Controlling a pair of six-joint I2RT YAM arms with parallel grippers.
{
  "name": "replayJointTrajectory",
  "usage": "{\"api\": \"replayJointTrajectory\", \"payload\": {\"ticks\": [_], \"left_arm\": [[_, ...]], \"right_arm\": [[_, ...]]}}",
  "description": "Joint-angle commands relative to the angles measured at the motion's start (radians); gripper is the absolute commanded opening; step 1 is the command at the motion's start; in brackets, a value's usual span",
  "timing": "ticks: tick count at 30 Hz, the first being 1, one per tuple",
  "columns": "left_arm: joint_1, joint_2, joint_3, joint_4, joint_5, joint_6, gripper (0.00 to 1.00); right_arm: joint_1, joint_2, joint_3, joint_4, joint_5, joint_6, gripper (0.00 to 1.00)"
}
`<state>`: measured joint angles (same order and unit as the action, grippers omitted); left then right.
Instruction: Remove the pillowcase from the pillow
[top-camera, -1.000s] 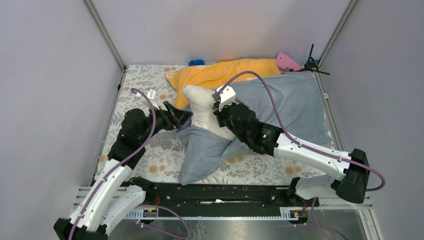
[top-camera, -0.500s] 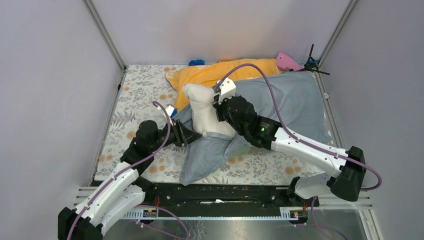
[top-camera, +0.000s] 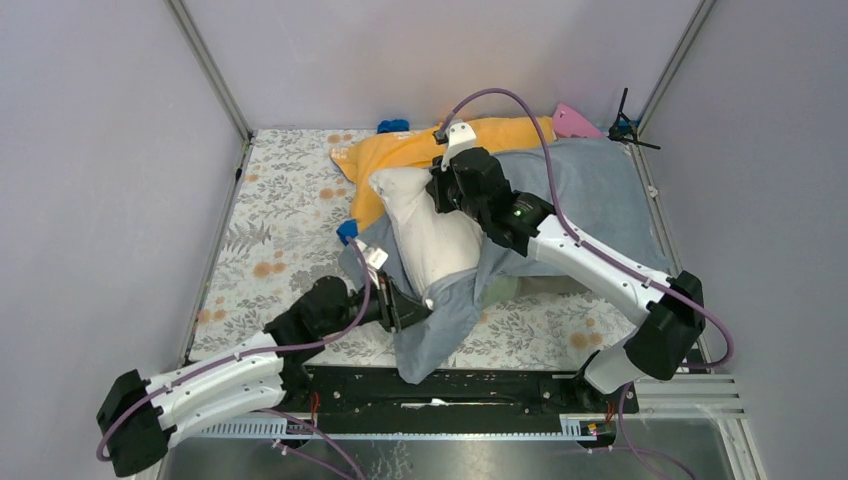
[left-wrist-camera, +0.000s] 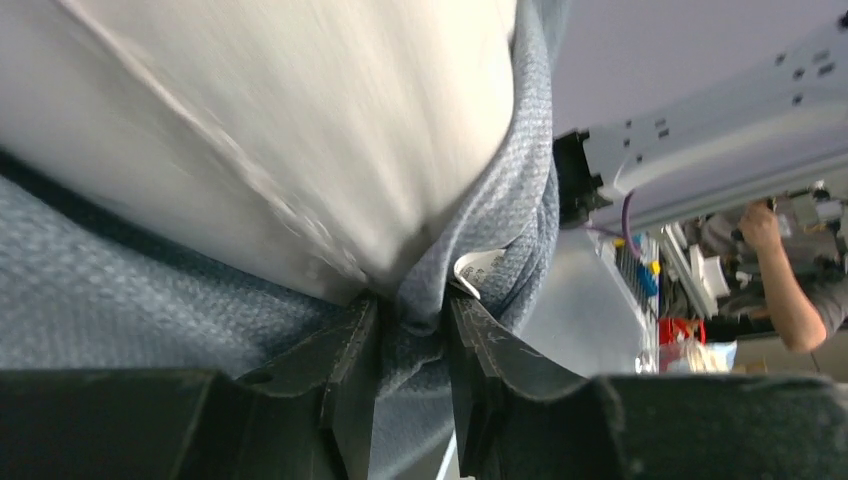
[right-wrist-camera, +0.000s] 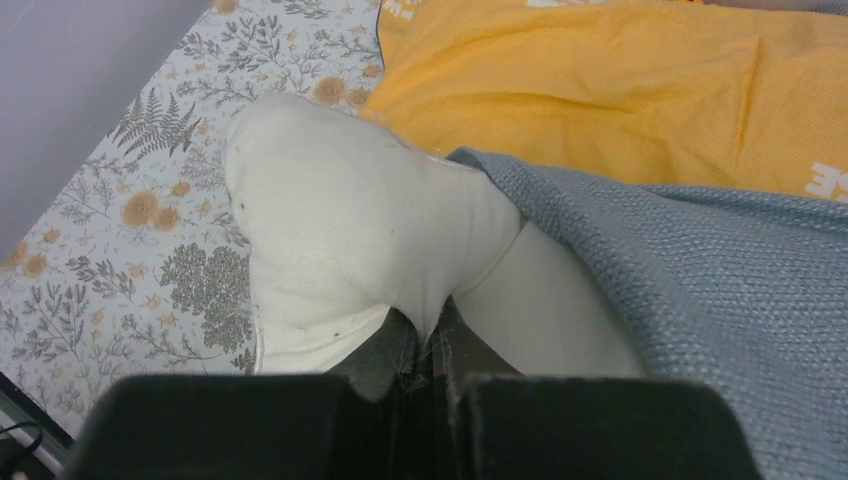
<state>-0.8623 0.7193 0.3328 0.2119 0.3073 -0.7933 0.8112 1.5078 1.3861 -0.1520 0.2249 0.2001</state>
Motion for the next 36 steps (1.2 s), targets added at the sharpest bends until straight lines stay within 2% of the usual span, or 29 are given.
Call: {"api": "replayJointTrajectory", "payload": {"ticks": [1, 5, 8, 12, 14, 17, 18, 21, 22, 26, 29, 34, 36], "left_arm": [[-0.171, 0.047, -0.025, -0.014, 0.007, 0.008, 0.3], [-0.254, 0.083, -0.009, -0.019, -0.05, 0.028, 0.31], [-0.328, 0.144, 0.038, -0.01, 0.011, 0.093, 0.35], [-0.415, 0.156, 0.128, -0.151, -0.119, 0.174, 0.43], [-0.415, 0.119, 0.145, -0.204, -0.207, 0.178, 0.52], [-0.413, 0.027, 0.183, -0.331, -0.413, 0.152, 0.76], [-0.41, -0.004, 0.2, -0.383, -0.485, 0.152, 0.79], [-0.364, -0.096, 0.251, -0.449, -0.528, 0.152, 0.79], [-0.346, -0.116, 0.273, -0.464, -0.523, 0.155, 0.93], [-0.284, -0.125, 0.385, -0.554, -0.578, 0.164, 0.98], [-0.217, -0.054, 0.475, -0.602, -0.6, 0.175, 0.99], [0.012, 0.113, 0.579, -0.62, -0.41, 0.192, 0.99], [0.073, 0.153, 0.597, -0.608, -0.387, 0.186, 0.99]], "right_arm": [[-0.066, 0.017, 0.146, 0.215, 0.099, 0.015, 0.0], [-0.07, 0.03, 0.175, 0.205, 0.099, 0.016, 0.0], [-0.07, 0.029, 0.178, 0.204, 0.099, 0.015, 0.0], [-0.07, 0.014, 0.163, 0.204, 0.094, 0.018, 0.0], [-0.071, 0.003, 0.148, 0.204, 0.088, 0.02, 0.0], [-0.072, -0.019, 0.114, 0.21, 0.066, 0.023, 0.0], [-0.071, -0.027, 0.101, 0.211, 0.058, 0.024, 0.0], [-0.072, -0.05, 0.058, 0.219, 0.031, 0.024, 0.0], [-0.071, -0.056, 0.045, 0.221, 0.022, 0.025, 0.0], [-0.072, -0.071, 0.015, 0.223, -0.037, 0.024, 0.0], [-0.072, -0.08, -0.003, 0.222, -0.089, 0.035, 0.01], [-0.07, -0.097, -0.029, 0.206, -0.134, 0.052, 0.01], [-0.071, -0.105, -0.038, 0.202, -0.146, 0.057, 0.01]]}}
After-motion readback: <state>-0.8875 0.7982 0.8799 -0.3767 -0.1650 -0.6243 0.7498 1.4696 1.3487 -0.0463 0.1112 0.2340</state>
